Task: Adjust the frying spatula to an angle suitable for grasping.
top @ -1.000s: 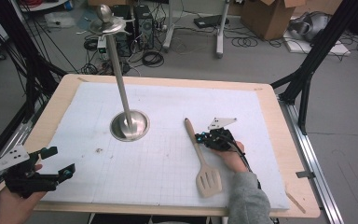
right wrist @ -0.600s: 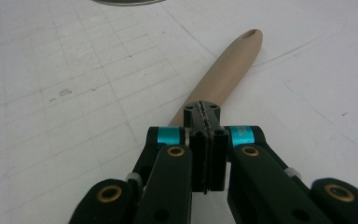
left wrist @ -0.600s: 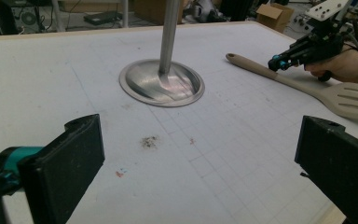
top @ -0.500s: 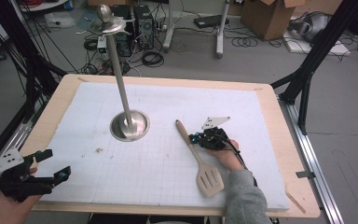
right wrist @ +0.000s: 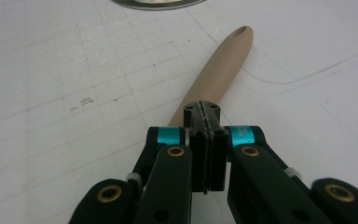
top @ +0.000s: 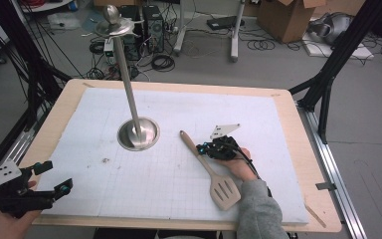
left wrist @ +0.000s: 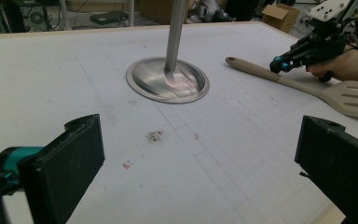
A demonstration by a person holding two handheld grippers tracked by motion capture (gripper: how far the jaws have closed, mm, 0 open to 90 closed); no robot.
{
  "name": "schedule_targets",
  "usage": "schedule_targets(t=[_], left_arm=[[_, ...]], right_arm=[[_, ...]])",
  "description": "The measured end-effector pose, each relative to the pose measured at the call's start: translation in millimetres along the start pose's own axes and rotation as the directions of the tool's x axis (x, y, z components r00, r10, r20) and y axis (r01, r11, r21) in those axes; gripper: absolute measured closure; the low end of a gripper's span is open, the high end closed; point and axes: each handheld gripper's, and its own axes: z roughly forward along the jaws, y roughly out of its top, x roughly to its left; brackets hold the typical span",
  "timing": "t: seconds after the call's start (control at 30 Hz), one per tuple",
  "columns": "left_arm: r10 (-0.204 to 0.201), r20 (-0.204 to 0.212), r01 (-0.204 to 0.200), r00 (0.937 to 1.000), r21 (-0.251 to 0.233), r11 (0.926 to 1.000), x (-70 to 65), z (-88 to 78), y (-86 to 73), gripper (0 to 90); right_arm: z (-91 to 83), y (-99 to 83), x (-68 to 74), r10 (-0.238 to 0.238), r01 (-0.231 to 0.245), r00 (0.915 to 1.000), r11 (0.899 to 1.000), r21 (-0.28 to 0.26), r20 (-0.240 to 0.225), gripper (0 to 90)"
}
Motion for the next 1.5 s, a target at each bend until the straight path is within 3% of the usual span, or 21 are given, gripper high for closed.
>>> schedule_targets(t=[0.57,0.73,0.9,1.1,1.4,1.5], left_arm=[[-0.001,-0.003,0.001,1.0000,0.002,1.0000,-0.2,-0.4,-0.6,1.8],[0.005,-0.004,-0.005,1.0000,-0.001,1.0000,0.2,-0.2,0.2,1.8],[0.005,0.004,-0.005,1.0000,-0.007,1.0000,1.7,3.0,2.4,1.8],[0.009,0.026,-0.009,0.9996,-0.005,0.9999,2.0,13.3,6.1,1.8],[0.021,0.069,-0.020,0.9974,-0.009,0.9998,0.9,31.1,14.6,1.8],[0.023,0.084,-0.022,0.9962,-0.012,0.9997,0.8,36.0,17.4,1.8]], right_arm=[[3.9,2.2,4.5,-0.024,0.024,0.9992,1.000,0.000,-0.033,90.0],[2.8,3.3,4.7,-0.037,0.037,0.9993,0.999,-0.001,0.000,90.0],[-12.9,7.0,3.9,-0.008,0.008,1.0000,0.999,-0.045,0.006,90.0],[-32.3,7.5,7.1,-0.009,0.013,0.9986,0.997,-0.076,0.052,90.0],[-70.9,3.0,14.3,0.032,-0.015,0.9922,0.989,-0.144,0.120,89.5],[-80.1,3.2,17.7,0.049,-0.027,0.9900,0.986,-0.163,0.132,82.7]])
